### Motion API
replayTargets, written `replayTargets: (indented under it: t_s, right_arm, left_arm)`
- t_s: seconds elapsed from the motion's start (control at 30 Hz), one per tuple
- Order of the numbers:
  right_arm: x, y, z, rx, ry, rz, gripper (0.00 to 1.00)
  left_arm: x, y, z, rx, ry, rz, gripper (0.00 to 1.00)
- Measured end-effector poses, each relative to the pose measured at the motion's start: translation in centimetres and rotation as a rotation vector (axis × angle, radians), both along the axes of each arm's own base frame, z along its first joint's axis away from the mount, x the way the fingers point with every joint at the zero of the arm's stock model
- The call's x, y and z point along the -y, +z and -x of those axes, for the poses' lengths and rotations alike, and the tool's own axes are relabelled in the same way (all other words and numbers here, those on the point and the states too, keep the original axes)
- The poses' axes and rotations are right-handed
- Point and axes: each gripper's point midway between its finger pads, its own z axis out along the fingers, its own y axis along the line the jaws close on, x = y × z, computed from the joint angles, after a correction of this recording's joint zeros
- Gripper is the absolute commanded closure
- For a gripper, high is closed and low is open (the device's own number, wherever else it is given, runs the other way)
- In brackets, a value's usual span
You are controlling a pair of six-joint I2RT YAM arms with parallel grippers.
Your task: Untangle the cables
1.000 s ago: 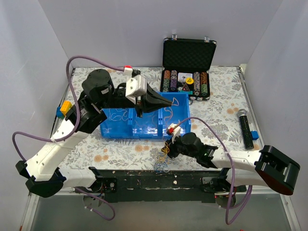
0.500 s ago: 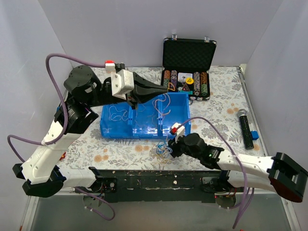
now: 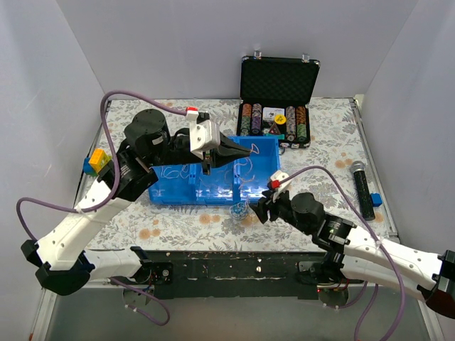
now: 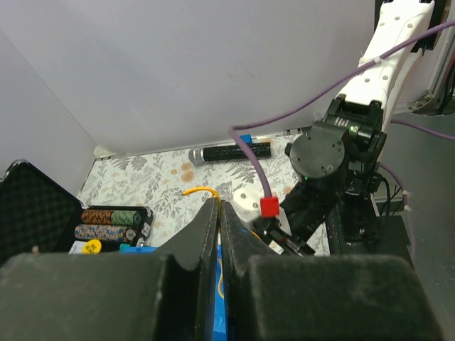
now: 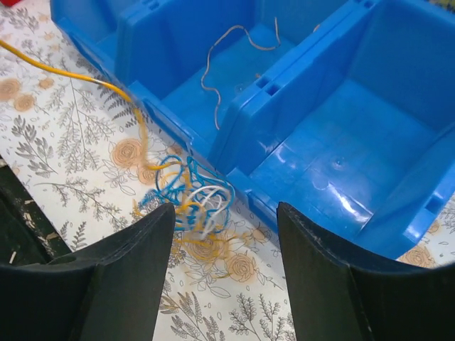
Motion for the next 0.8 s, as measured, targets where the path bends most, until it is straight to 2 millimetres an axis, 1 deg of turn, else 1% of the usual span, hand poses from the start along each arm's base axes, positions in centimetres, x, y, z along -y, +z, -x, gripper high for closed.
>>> replayTargets:
  t_s: [0.07, 0.13, 0.27, 0.37, 0.43, 0.63, 0.7, 0.8]
  right_arm:
    - [0.2, 1.1, 0.1, 0.02, 0.004, -0.022, 0.28]
    - [0.2, 2.8, 0.4, 0.046, 0.022, -0.063, 0.26]
    - [-0.1, 5.5, 1.0, 0.085, 0.065, -0.126, 0.24]
    - [-0.6, 6.6, 1.2, 0.099, 0.09, -0.144, 0.24]
    - [-1.1, 6.7, 1.3, 0.103, 0.107, -0.148, 0.24]
    - [-3.1, 5.8, 1.0, 0.093, 0.161, -0.114, 0.27]
    - [-3.8, 5.5, 1.1, 0.085, 0.186, -0.112, 0.27]
    - [-4.3, 5.1, 1.3, 0.074, 0.21, -0.107, 0.27]
  left_arm:
    - [-0.1, -0.3, 0.1, -0.002, 0.0, -0.002, 1.0]
    - [-0.2, -0.4, 0.2, -0.001, 0.0, -0.002, 1.0]
    - [-0.3, -0.3, 0.3, 0.001, 0.0, 0.0, 1.0]
    - [-0.4, -0.3, 0.3, 0.002, -0.001, 0.001, 1.0]
    - [-0.4, -0.3, 0.3, 0.002, -0.001, 0.001, 1.0]
    - [-0.4, -0.1, 0.4, 0.002, -0.002, 0.005, 1.0]
    - [-0.4, 0.2, 0.4, 0.006, -0.002, 0.011, 1.0]
    - [-0.5, 0.8, 0.5, 0.017, -0.002, 0.023, 1.0]
